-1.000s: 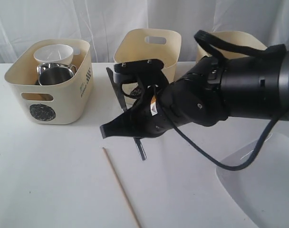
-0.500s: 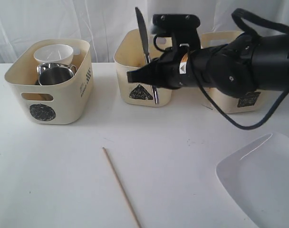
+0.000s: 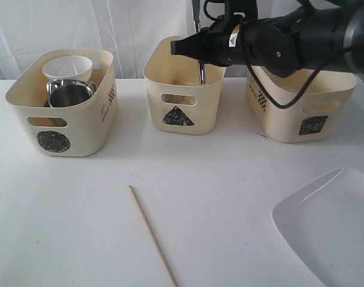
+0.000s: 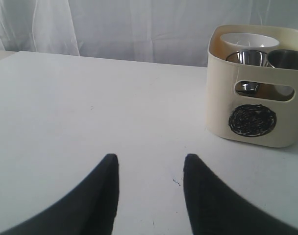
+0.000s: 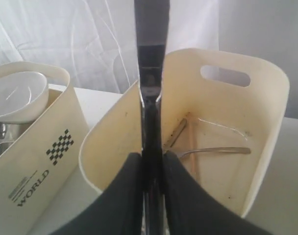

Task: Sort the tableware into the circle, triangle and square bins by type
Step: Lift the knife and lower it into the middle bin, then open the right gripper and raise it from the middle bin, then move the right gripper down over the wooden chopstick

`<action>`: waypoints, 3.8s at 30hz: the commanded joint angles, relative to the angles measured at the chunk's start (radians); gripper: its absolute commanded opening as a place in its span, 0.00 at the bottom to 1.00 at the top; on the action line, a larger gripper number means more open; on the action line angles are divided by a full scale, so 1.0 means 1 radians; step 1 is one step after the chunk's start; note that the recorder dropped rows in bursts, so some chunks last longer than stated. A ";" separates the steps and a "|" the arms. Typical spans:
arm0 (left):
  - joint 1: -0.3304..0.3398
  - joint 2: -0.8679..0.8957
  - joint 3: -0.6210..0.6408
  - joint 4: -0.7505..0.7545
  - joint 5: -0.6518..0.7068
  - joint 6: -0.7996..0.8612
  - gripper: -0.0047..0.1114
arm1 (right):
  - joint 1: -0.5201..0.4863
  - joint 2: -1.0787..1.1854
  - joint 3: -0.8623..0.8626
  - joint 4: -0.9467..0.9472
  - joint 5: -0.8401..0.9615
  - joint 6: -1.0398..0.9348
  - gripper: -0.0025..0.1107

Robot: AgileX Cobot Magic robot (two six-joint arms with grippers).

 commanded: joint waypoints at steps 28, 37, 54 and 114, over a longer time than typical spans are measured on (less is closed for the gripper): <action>0.003 -0.005 0.003 -0.005 0.000 -0.001 0.45 | -0.074 0.400 -0.441 -0.007 0.009 -0.082 0.02; 0.003 -0.005 0.003 -0.005 0.000 -0.001 0.45 | -0.074 0.437 -0.460 -0.007 0.009 -0.082 0.03; 0.003 -0.005 0.003 -0.005 0.000 -0.001 0.45 | -0.046 0.431 -0.460 -0.007 0.061 -0.126 0.32; 0.003 -0.005 0.003 -0.005 0.000 -0.001 0.45 | 0.475 -0.427 0.607 0.239 0.382 0.072 0.44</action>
